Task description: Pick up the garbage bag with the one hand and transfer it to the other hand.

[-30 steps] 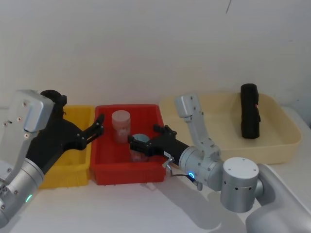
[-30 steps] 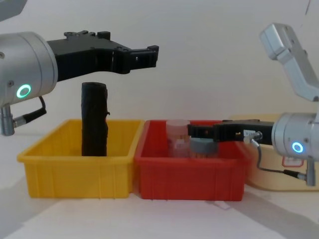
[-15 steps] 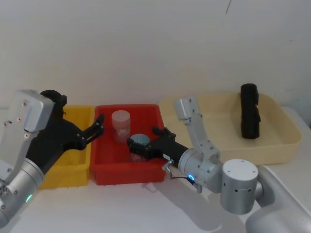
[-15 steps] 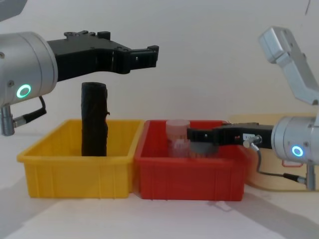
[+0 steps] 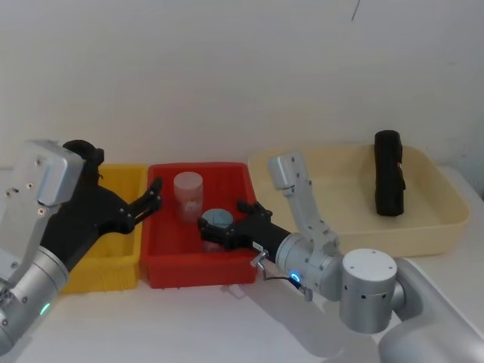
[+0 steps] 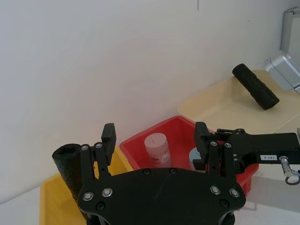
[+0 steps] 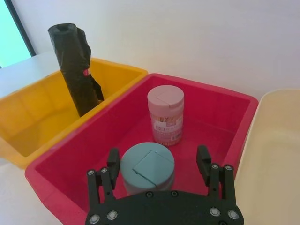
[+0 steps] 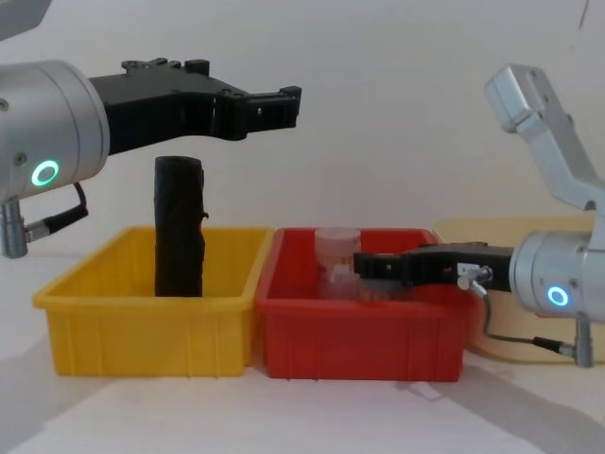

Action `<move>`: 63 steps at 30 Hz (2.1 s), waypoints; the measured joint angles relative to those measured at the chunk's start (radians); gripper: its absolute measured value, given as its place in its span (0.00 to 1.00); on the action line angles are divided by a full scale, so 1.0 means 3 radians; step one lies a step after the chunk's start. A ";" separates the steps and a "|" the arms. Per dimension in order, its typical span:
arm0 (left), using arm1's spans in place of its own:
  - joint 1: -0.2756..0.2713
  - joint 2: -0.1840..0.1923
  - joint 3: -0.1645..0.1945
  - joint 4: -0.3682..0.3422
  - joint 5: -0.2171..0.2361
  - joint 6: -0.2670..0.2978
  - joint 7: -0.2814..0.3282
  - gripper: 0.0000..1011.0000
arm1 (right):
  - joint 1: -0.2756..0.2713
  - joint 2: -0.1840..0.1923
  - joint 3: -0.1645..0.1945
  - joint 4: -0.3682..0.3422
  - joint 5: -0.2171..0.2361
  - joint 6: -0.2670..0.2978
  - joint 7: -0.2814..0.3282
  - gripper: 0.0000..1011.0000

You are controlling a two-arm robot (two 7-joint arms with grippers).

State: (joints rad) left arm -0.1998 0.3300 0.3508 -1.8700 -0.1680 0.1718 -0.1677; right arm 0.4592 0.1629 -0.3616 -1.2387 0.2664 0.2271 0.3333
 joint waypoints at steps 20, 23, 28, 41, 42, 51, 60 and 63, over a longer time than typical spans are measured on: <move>0.0000 0.0000 0.0000 0.0000 0.0000 0.0000 0.0000 0.99 | 0.0043 0.0004 -0.0095 0.0090 -0.0032 -0.0023 -0.0028 0.85; 0.0000 0.0000 0.0000 0.0000 0.0000 0.0000 0.0000 0.99 | 0.0043 0.0004 -0.0098 0.0093 -0.0047 -0.0027 -0.0035 0.74; 0.0000 0.0000 0.0000 0.0000 0.0000 0.0000 0.0000 0.99 | 0.0039 0.0003 -0.0093 0.0081 -0.0050 -0.0030 -0.0046 0.65; 0.0000 0.0000 0.0000 0.0000 0.0000 0.0000 0.0000 0.99 | 0.0017 -0.0015 0.0039 -0.0171 0.0085 -0.0062 -0.0071 0.65; 0.0000 0.0000 0.0000 0.0000 0.0000 0.0000 0.0000 0.99 | 0.0016 -0.0019 0.0063 -0.0213 0.0106 -0.0066 -0.0076 0.65; 0.0000 0.0000 0.0000 0.0000 0.0000 0.0000 0.0000 0.99 | 0.0024 -0.0032 0.0203 -0.0423 0.0221 -0.0094 -0.0143 0.65; 0.0000 0.0000 0.0000 0.0000 0.0000 0.0000 0.0000 0.99 | 0.0047 0.0022 0.0360 -0.0485 0.0251 -0.0136 -0.0298 0.65; 0.0000 0.0000 0.0000 0.0000 0.0000 0.0000 0.0000 0.99 | 0.0050 0.0060 0.0413 -0.0475 0.0240 -0.0150 -0.0352 0.65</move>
State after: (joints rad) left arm -0.1998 0.3300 0.3509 -1.8701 -0.1679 0.1718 -0.1678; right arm 0.4743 0.1808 -0.2377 -1.3812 0.3385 0.1823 0.2276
